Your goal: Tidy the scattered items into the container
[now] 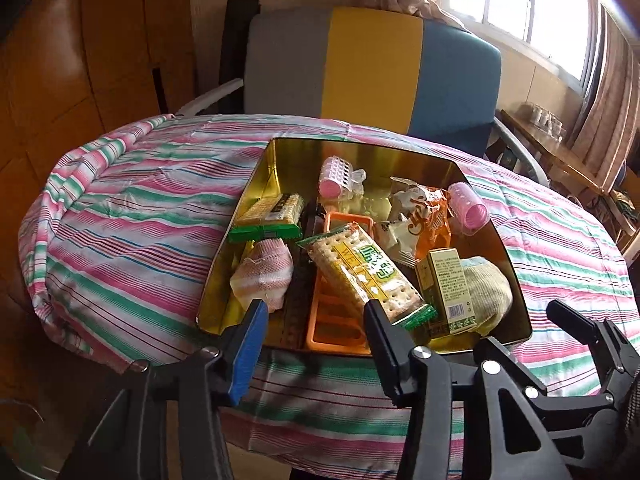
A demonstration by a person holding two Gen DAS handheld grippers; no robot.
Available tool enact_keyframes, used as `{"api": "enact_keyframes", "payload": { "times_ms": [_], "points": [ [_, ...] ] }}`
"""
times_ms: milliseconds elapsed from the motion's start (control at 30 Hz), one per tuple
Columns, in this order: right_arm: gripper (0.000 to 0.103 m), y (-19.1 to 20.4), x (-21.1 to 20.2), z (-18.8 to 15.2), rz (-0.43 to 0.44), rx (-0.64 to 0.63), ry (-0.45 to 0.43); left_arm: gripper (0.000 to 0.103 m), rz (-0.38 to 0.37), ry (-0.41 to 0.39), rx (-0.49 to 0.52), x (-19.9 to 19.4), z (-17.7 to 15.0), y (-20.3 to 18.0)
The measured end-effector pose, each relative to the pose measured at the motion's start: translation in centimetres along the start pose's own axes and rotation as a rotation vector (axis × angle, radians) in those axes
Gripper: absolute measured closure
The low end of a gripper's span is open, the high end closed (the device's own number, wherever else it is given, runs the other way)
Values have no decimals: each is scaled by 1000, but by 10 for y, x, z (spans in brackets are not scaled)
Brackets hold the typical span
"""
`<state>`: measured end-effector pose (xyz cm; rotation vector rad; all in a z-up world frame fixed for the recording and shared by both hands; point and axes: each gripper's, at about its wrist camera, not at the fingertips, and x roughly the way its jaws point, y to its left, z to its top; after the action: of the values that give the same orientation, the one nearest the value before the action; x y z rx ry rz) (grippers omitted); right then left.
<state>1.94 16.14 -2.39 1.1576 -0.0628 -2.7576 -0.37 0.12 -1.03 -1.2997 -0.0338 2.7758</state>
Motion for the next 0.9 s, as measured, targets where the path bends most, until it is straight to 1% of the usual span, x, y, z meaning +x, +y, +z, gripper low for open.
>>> {"api": "enact_keyframes", "payload": {
  "times_ms": [33,100,133,200,267,300,433,500,533,567,600,733,900],
  "points": [
    [2,0,1,-1,3,1,7,53,11,-5,-1,0,-1,0],
    [2,0,3,-2,2,1,16,53,65,-15,15,-1,-2,-3],
    [2,0,3,-3,-1,0,18,53,75,-14,21,-1,-2,-4],
    [2,0,4,-4,-1,0,18,51,48,-3,13,-2,-1,-3],
    [2,0,2,-3,-1,1,11,45,30,11,-25,-3,0,-1],
    [2,0,2,-3,-3,0,8,45,31,5,-36,-5,0,-1],
    [2,4,1,4,-5,-19,-2,45,89,-73,-36,-16,2,-1],
    [2,6,3,9,-12,-23,2,50,142,-94,-1,-21,4,-3],
    [2,8,4,12,-16,-25,5,54,152,-94,9,-22,5,-3],
    [2,9,5,15,-12,-19,2,64,158,-89,13,-22,6,-2],
    [2,10,5,17,-9,-13,0,68,162,-83,11,-22,7,-1],
    [1,16,5,21,-13,-17,-4,69,172,-52,-39,-17,5,8],
    [1,23,4,17,-16,-31,-6,69,179,-18,-28,-12,-4,6]
  ]
}}
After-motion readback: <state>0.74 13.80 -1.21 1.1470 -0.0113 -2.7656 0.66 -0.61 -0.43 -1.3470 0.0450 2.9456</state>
